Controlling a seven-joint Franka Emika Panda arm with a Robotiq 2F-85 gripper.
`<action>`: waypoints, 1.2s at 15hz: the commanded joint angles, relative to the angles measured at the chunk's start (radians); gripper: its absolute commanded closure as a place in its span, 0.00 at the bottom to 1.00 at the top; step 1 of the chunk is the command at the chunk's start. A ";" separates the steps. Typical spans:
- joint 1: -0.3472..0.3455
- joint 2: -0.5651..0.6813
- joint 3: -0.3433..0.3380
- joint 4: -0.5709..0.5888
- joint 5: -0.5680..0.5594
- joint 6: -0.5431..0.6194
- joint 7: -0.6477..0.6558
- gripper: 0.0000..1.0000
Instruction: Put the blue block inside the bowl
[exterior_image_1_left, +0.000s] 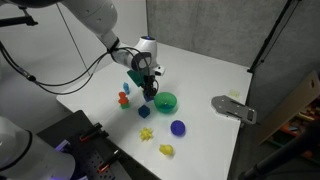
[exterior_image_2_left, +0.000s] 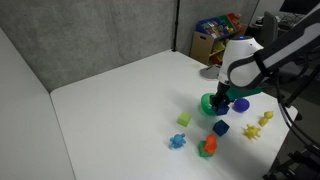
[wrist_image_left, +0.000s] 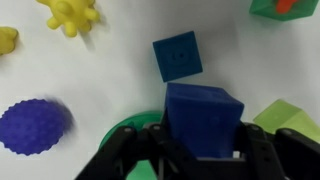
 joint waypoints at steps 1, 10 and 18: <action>-0.020 0.029 -0.013 0.105 0.005 -0.054 0.039 0.76; -0.060 0.194 -0.038 0.309 0.020 -0.109 0.082 0.26; -0.096 0.113 -0.008 0.274 0.036 -0.238 -0.002 0.00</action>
